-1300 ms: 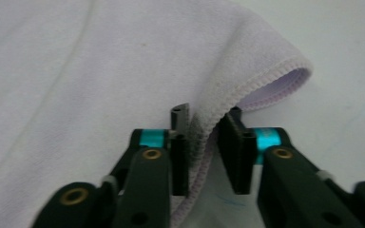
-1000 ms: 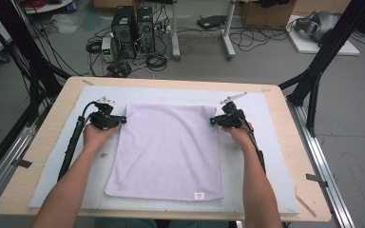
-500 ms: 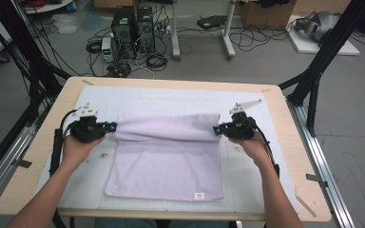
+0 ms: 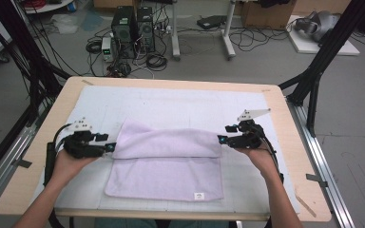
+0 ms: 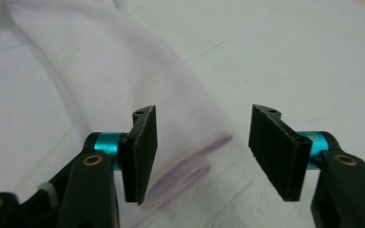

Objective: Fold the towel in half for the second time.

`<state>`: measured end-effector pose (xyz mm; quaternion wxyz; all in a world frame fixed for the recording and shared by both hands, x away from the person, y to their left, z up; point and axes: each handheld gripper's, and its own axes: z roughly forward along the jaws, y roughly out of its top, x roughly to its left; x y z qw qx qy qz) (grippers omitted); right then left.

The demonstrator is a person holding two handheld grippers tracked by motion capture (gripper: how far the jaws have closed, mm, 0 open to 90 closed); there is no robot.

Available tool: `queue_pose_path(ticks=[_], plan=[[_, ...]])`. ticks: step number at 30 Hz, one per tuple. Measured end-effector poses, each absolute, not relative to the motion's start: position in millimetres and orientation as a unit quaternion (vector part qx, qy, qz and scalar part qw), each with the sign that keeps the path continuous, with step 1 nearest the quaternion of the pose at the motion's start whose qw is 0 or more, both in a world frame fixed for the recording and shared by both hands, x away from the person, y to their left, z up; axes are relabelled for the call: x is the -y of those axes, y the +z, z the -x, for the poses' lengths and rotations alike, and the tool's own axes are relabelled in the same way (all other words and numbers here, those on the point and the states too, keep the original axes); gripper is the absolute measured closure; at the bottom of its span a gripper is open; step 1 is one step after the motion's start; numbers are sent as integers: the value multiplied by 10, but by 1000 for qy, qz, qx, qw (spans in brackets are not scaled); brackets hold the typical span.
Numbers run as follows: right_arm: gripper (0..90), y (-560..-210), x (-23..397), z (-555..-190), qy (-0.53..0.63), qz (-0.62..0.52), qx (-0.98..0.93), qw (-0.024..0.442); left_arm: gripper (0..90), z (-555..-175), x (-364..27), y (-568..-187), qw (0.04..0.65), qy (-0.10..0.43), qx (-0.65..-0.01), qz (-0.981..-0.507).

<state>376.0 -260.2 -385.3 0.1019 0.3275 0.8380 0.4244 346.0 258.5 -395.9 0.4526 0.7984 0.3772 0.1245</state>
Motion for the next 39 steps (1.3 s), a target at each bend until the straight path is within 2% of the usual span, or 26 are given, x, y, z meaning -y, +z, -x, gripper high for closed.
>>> queue_pose_path(ticks=[5, 6, 8, 9, 10, 11, 12, 14, 17, 22, 23, 24, 26, 30, 33, 37, 39], plan=[[364, -3933, 2459, -4062, 416, -331, -844, 71, 419, -3805, -2346, -4003, 438, 87, -387, -807], [369, -3970, 2437, -4102, 411, -334, -846, 62, 485, -3833, -2327, -4033, 437, 78, -386, -809], [431, -4059, 2417, -4161, 404, -335, -851, 30, 715, -3883, -2301, -4111, 429, 61, -390, -813], [542, -4094, 2413, -4176, 402, -333, -853, 14, 811, -3894, -2313, -4134, 426, 52, -391, -814], [663, -4130, 2406, -4185, 398, -326, -857, -10, 862, -3889, -2332, -4137, 433, 44, -393, -810], [750, -4142, 2393, -4169, 395, -316, -862, -18, 866, -3864, -2370, -4112, 443, 46, -393, -805], [797, -4115, 2375, -4123, 397, -302, -867, -8, 868, -3830, -2405, -4075, 451, 50, -395, -799], [832, -4008, 2374, -4052, 408, -289, -866, 13, 869, -3751, -2488, -3977, 468, 54, -393, -790], [842, -3818, 2413, -3901, 431, -271, -860, 37, 871, -3578, -2613, -3818, 493, 63, -384, -779], [840, -3548, 2469, -3391, 457, -219, -860, 59, 867, -3127, -2761, -3763, 510, 49, -362, -779], [817, -3540, 2480, -3276, 458, -206, -864, 48, 846, -3045, -2781, -3781, 505, 49, -358, -784], [777, -3547, 2486, -3193, 458, -195, -866, 35, 778, -2924, -2808, -3822, 494, 46, -357, -792], [720, -3587, 2517, -2977, 457, -177, -871, 23, 585, -2787, -2835, -3874, 470, 61, -362, -803], [662, -3599, 2556, -2906, 462, -188, -866, 36, 471, -2736, -2801, -3866, 456, 83, -364, -808], [633, -3650, 2481, -2980, 452, -198, -869, 44, 475, -2769, -2690, -3854, 466, 87, -350, -808], [623, -3846, 2338, -3050, 420, -198, -885, 45, 599, -2809, -2494, -3976, 444, 83, -318, -834], [623, -3949, 2300, -3039, 410, -200, -889, 42, 629, -2811, -2430, -4056, 431, 80, -310, -844]])
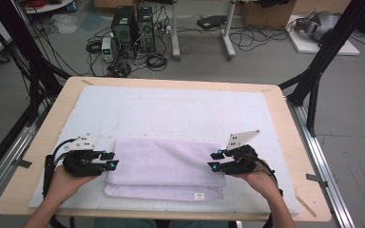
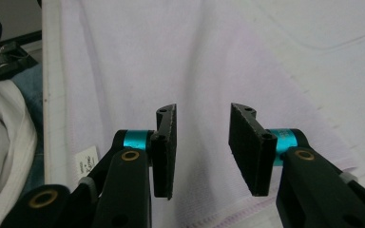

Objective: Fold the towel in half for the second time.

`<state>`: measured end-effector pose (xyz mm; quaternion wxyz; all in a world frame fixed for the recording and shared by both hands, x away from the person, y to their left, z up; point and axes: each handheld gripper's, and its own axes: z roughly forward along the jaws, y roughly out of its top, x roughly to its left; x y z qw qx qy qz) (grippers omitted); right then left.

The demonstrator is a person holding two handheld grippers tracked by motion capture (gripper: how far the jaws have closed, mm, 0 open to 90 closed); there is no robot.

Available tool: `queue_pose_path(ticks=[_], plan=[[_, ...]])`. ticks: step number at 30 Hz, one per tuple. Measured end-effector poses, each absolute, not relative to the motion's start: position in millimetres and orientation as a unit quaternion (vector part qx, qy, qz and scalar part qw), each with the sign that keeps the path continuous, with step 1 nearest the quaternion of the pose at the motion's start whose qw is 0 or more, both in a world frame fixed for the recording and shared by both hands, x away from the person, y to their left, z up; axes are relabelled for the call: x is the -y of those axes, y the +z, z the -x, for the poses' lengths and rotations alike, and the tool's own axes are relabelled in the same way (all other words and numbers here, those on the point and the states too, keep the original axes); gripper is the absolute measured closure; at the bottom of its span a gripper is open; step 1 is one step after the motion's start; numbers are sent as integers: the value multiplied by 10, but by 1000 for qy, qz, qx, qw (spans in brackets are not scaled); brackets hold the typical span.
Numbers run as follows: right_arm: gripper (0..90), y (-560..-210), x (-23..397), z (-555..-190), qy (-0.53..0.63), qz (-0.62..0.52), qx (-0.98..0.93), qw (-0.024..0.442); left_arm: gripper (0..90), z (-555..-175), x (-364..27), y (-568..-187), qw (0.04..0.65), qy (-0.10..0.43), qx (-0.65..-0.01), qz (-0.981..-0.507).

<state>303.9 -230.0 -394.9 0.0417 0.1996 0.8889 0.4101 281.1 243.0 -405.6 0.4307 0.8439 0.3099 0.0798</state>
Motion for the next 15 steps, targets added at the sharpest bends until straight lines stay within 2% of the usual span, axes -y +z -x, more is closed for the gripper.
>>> queue_pose_path(ticks=[2, 8, 11, 15], plan=[[626, -4040, 2285, -3008, 391, -201, -897, 49, 652, -2795, -2367, -4118, 402, 88, -293, -863], [636, -4126, 2402, -2961, 416, -216, -883, 42, 682, -2740, -2360, -4283, 391, 73, -291, -870], [664, -4048, 2460, -3026, 428, -229, -872, 63, 675, -2723, -2366, -4324, 389, 75, -290, -871], [678, -4095, 2383, -3174, 390, -237, -885, 91, 671, -2724, -2356, -4344, 391, 76, -290, -870]])
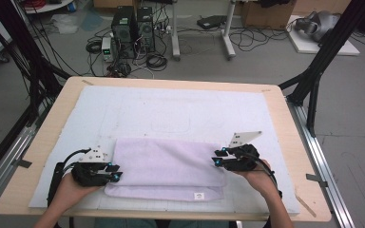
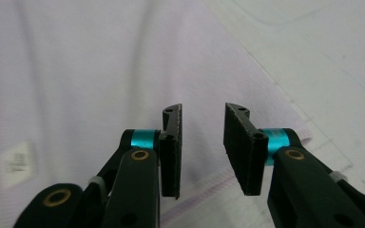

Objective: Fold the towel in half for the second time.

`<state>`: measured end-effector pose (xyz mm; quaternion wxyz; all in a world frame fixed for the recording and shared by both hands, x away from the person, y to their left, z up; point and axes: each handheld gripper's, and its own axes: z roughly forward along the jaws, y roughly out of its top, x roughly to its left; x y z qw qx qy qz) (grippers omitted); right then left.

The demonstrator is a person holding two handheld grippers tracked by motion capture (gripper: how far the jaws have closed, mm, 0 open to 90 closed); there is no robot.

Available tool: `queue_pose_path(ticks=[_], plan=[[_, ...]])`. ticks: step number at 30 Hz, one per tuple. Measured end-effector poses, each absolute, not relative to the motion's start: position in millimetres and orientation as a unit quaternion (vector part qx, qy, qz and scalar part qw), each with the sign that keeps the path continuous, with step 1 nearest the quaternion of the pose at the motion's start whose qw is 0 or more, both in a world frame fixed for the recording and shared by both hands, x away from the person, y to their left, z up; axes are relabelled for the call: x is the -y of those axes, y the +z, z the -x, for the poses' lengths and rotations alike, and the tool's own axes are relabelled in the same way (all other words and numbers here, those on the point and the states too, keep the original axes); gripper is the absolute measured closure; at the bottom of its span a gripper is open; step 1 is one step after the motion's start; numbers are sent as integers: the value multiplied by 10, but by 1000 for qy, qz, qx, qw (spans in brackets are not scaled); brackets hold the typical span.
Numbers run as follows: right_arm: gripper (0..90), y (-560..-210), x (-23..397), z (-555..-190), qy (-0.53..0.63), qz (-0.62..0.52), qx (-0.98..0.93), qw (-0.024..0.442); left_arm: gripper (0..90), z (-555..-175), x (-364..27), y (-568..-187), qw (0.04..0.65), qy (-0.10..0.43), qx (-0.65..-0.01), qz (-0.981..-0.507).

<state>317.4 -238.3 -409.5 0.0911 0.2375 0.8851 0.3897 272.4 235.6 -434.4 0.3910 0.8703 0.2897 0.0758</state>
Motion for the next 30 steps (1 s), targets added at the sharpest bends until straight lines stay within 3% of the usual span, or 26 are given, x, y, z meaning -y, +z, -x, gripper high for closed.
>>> queue_pose_path(ticks=[4, 5, 7, 12, 17, 24, 30], plan=[[678, -4263, 2260, -3297, 339, -242, -904, 95, 672, -2719, -2360, -4354, 392, 79, -286, -871], [703, -4291, 2244, -3312, 335, -242, -906, 93, 672, -2716, -2363, -4360, 394, 79, -287, -869], [855, -4294, 2226, -3314, 337, -238, -907, 91, 674, -2713, -2370, -4369, 398, 79, -287, -868], [873, -4123, 2295, -3337, 340, -242, -899, 132, 678, -2709, -2373, -4365, 399, 81, -287, -867], [788, -4005, 2477, -3349, 354, -272, -881, 152, 653, -2668, -2409, -4322, 410, 89, -285, -862], [680, -4068, 2337, -2960, 394, -211, -891, 84, 639, -2597, -2411, -4270, 418, 94, -271, -862], [664, -4250, 2283, -2755, 387, -203, -898, 56, 620, -2548, -2410, -4360, 394, 102, -267, -873]])
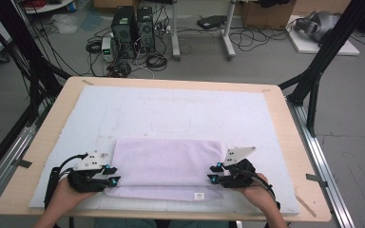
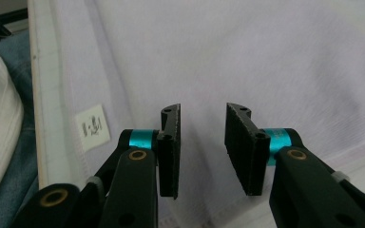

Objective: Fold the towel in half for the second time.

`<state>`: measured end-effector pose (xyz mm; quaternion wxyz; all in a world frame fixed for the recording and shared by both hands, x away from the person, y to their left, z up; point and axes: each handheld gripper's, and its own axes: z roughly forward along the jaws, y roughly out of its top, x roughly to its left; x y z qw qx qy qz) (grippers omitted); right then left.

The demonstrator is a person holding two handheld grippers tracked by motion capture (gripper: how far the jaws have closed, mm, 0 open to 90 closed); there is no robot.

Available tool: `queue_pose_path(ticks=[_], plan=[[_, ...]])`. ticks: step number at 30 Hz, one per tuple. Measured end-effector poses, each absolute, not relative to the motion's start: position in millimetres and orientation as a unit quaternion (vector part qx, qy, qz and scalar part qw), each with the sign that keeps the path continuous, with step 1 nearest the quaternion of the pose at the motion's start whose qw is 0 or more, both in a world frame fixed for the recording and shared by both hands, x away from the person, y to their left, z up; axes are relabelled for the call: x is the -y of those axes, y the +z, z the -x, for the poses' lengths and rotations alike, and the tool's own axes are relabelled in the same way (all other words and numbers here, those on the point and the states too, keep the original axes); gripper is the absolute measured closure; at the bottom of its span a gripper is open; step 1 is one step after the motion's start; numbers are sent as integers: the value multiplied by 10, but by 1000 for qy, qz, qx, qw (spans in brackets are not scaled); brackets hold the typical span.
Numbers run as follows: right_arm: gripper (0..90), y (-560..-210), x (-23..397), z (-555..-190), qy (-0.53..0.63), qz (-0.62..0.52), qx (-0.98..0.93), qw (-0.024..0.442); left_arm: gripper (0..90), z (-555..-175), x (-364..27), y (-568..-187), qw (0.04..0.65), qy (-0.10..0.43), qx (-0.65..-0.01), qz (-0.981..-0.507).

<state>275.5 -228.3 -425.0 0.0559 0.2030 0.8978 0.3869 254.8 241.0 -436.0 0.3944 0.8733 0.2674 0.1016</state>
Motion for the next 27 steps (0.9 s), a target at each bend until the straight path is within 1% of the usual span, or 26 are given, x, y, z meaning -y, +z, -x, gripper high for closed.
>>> queue_pose_path(ticks=[3, 5, 7, 11, 14, 21, 23, 25, 27], plan=[[660, -4362, 2304, -2723, 383, -213, -898, 46, 604, -2535, -2427, -4361, 398, 105, -271, -870], [658, -4371, 2327, -2715, 393, -219, -892, 42, 568, -2535, -2426, -4344, 397, 109, -273, -869], [650, -4347, 2334, -2708, 392, -214, -893, 49, 540, -2531, -2438, -4308, 404, 113, -272, -866], [635, -4275, 2325, -2651, 402, -201, -892, 53, 537, -2490, -2460, -4242, 421, 115, -265, -860], [612, -4244, 2322, -2613, 409, -193, -891, 45, 544, -2471, -2454, -4255, 415, 112, -260, -865], [606, -4390, 2304, -2610, 393, -195, -897, 46, 584, -2452, -2400, -4387, 402, 107, -255, -873], [635, -4412, 2297, -2614, 397, -197, -895, 47, 592, -2454, -2389, -4402, 403, 109, -251, -874], [690, -4413, 2289, -2623, 395, -197, -896, 54, 619, -2456, -2388, -4407, 404, 110, -252, -873], [771, -4396, 2278, -2627, 389, -196, -898, 59, 724, -2457, -2390, -4406, 406, 110, -248, -873]])
